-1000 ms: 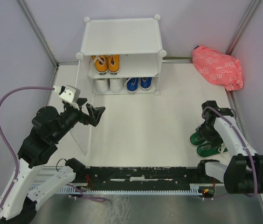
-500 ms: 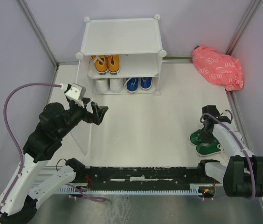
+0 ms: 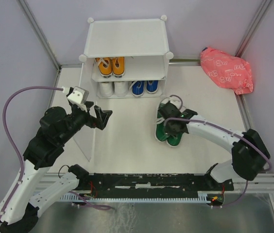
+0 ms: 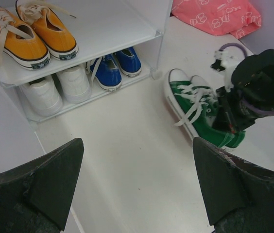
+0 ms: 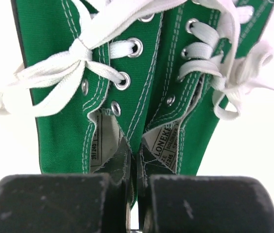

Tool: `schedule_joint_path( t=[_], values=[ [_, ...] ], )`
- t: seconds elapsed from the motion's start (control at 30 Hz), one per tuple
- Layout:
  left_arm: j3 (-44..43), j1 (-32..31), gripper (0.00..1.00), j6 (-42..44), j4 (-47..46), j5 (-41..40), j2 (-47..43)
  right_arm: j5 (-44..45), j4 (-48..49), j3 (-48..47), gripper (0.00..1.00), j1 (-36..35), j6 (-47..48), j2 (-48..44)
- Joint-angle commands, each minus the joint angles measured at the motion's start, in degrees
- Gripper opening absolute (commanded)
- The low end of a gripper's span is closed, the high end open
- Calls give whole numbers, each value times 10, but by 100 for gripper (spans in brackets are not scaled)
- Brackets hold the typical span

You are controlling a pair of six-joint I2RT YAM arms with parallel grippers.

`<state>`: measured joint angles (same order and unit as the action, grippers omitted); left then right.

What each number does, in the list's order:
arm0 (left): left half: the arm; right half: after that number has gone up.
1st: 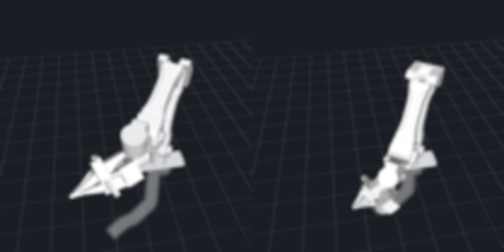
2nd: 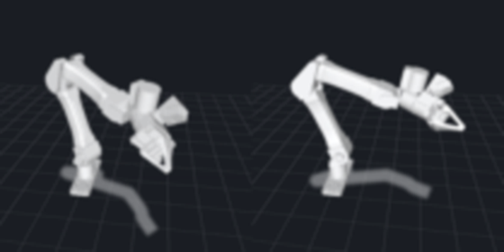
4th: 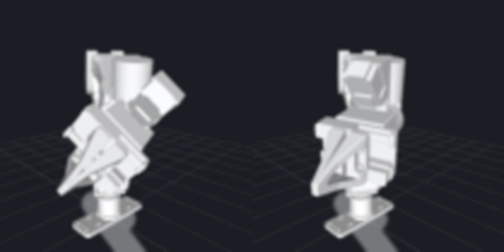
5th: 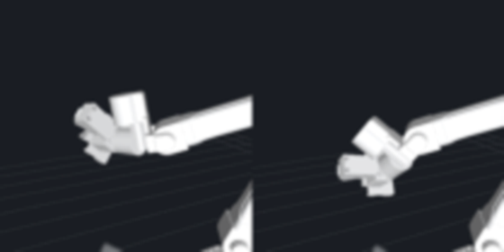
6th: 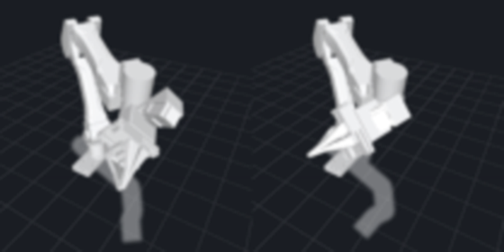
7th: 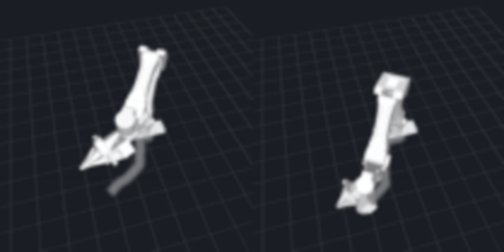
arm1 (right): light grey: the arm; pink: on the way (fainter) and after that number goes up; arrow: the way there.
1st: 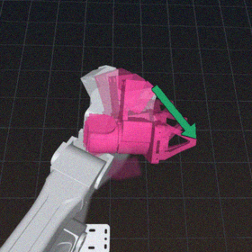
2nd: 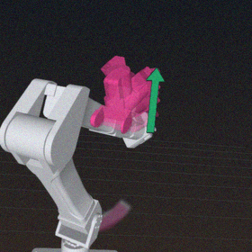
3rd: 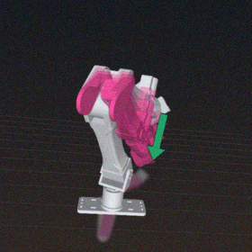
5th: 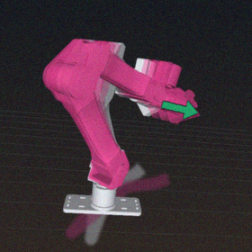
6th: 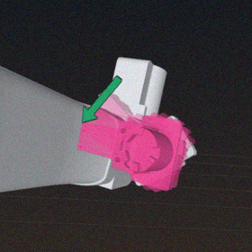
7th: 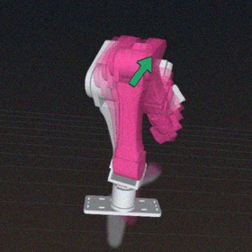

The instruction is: Place and organize the shoes in the shoe cabinet

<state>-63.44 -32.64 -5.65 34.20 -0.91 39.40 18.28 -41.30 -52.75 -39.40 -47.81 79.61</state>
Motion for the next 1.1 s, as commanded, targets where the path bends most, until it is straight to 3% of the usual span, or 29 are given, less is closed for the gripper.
schedule_joint_path(
  t=[0.0, 0.17, 0.2, 0.23, 0.27, 0.33, 0.4, 0.53, 1.07],
  values=[
    [-29, 1, 99, -5, -12, 0, -1, 40, 78, -125, 2, -91, 94, 81],
    [-30, 1, 99, -5, -3, -4, -6, 45, 85, -168, 2, -122, 129, 168],
    [-30, 1, 99, -5, -2, -6, -7, 53, 79, -168, 8, -126, 130, 179],
    [-30, 1, 99, -4, 1, -8, -8, 59, 72, -170, 21, -130, 130, 188],
    [-32, 1, 99, -2, 4, -10, -9, 70, 60, -172, 40, -136, 128, 193],
    [-35, 1, 99, 2, 9, -12, -7, 97, 49, -176, 62, -152, 128, 188],
    [-35, 1, 99, 5, 9, -13, -5, 126, 38, -187, 72, -170, 135, 180],
    [-33, 1, 99, 5, 5, -7, 2, 125, 19, -215, 75, -189, 147, 179],
    [-15, 1, 99, 0, 5, -13, 1, 109, 65, -153, 68, -178, 117, 184]
  ],
)
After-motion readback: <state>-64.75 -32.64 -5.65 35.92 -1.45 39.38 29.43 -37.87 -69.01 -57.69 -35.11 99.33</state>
